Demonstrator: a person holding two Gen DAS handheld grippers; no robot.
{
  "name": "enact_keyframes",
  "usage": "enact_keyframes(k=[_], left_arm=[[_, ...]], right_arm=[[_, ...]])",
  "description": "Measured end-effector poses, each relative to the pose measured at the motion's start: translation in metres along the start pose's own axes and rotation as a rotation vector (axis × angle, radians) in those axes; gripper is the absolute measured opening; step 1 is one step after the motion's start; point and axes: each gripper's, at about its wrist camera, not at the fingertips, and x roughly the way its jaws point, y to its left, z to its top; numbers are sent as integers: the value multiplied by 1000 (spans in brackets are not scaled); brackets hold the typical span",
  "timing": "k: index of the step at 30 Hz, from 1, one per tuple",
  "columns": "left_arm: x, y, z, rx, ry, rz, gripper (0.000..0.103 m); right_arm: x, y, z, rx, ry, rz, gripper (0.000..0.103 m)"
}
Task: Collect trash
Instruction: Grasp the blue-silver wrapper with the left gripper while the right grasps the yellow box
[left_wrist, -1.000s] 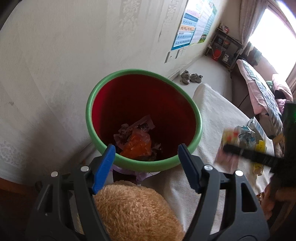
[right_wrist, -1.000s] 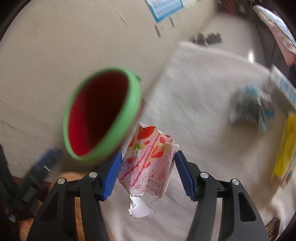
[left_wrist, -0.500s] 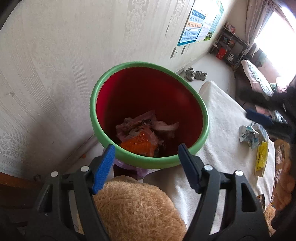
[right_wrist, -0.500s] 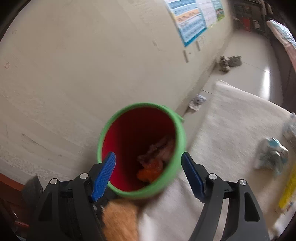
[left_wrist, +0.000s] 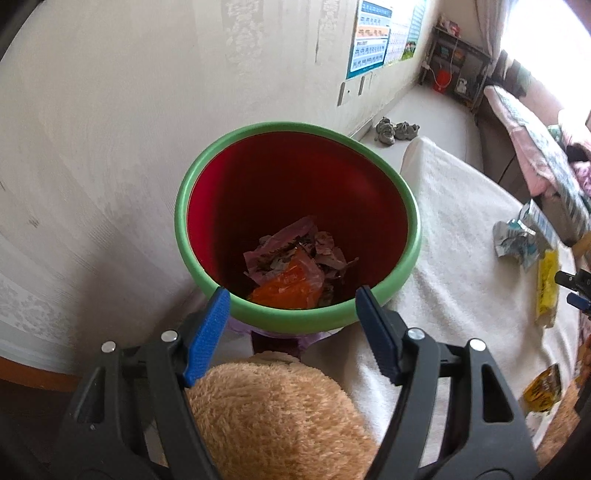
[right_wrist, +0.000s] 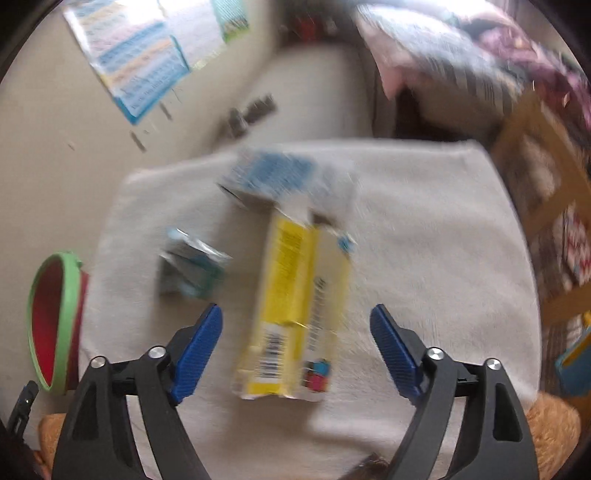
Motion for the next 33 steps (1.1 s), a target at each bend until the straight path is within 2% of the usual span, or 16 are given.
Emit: enact_keyframes(k=[4,5,7,9,11,15,18,21,24,29,30,31,32,33], left_arm=[[-4,-19,-1,73,-1,34,68],[-6,-26,-1,81,1,15,69],[-8,-43,0,85,1,-38,73],[-7,-65,3,99,5,-92,73],[-3,-99,11,139,19,-163,76],[9,-171,30,232,31,-269,84],[25,-211,43,234,61,-316,85],[41,-248,57,219,88,-317,86],[52,-266,61,187,104,-302,89],[75,-279,61,172,185,-271,89],[80,-283,60,181,199,-267,89],[83,-284,58,193,211,-265,85],[84,-284,56,203,222,-266,71],[87,-285,53,218,246,-270,66]], right_arm=[[16,-7,-7,2,37,30,80],[19,-9,-8,4,44,45,78],[19,-12,-7,18,45,102,57],[9,-13,-10,0,22,121,50],[-3,-14,-14,-22,4,151,47],[-29,-26,-39,-24,-58,188,47],[-34,-40,-56,0,-71,180,48],[-30,-51,-58,12,-51,174,48],[-27,-55,-54,20,-58,180,49],[-25,-49,-54,-19,-60,187,50],[-24,-48,-55,-24,-57,190,50],[-23,-47,-55,-26,-54,192,50],[-22,-46,-55,-27,-52,195,50],[-22,-46,-56,-27,-52,197,50]])
